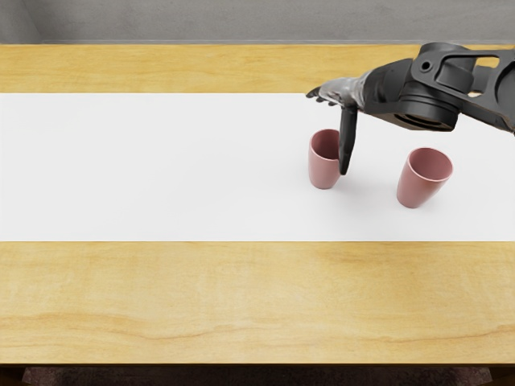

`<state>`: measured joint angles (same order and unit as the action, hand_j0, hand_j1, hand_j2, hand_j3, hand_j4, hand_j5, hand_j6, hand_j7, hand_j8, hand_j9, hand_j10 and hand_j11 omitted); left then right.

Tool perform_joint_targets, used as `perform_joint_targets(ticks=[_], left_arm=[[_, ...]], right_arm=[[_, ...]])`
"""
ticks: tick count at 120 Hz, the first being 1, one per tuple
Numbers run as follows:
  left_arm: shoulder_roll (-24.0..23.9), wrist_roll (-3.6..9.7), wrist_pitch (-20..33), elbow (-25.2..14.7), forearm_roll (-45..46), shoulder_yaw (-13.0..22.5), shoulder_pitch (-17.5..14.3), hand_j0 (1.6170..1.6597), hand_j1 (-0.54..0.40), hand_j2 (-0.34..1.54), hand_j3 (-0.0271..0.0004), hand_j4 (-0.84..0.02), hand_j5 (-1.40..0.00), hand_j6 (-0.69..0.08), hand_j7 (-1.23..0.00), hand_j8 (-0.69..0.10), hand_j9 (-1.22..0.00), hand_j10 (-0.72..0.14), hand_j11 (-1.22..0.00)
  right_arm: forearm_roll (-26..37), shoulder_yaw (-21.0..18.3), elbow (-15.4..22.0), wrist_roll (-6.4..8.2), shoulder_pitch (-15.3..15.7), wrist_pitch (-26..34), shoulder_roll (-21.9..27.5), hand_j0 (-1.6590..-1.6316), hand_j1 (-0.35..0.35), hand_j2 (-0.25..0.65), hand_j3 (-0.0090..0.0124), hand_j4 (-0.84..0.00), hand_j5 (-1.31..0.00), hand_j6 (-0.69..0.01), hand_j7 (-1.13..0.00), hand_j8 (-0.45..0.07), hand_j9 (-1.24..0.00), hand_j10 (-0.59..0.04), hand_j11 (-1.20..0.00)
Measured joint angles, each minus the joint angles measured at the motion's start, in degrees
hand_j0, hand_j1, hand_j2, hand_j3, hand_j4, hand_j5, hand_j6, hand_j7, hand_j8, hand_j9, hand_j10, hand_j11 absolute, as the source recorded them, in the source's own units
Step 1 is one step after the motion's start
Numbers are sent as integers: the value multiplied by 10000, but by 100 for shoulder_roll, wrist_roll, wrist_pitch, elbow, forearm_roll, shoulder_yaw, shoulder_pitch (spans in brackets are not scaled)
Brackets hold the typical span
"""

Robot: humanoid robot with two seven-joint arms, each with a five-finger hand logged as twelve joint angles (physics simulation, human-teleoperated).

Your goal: Pick up cup and place in cup with right hand

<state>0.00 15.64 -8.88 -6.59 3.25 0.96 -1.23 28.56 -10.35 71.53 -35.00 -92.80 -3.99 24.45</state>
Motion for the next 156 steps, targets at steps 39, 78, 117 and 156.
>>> perform_joint_targets(ticks=[39,78,117,156], left_arm=[[0,0,0,0,0,0,0,16581,3491,0,0,-4,-1,-5,0,-5,0,-3,0],[0,0,0,0,0,1,-13,16581,3491,0,0,-4,-1,-5,0,-5,0,-3,0],[0,0,0,0,0,0,-53,16581,3491,1,0,-4,-1,-5,0,-4,0,-3,0],[0,0,0,0,0,0,-61,16581,3491,0,0,-4,-1,-5,0,-4,0,-3,0]], right_arm=[[40,-521,-145,0,75,877,-476,-16581,-2987,-77,0,-444,-555,-456,-552,-448,-554,-439,-553],[47,-946,-322,0,133,1351,-802,-16581,-2608,-139,0,-760,-967,-771,-964,-764,-966,-755,-965],[53,-1102,-618,0,309,1427,-1033,-16581,-1792,-273,0,-1440,-1851,-1452,-1848,-1444,-1850,-1436,-1850],[47,-1117,-794,0,408,1432,-1189,-16582,-172,-416,0,-2657,-3444,-2671,-3436,-2661,-3443,-2653,-3442]])
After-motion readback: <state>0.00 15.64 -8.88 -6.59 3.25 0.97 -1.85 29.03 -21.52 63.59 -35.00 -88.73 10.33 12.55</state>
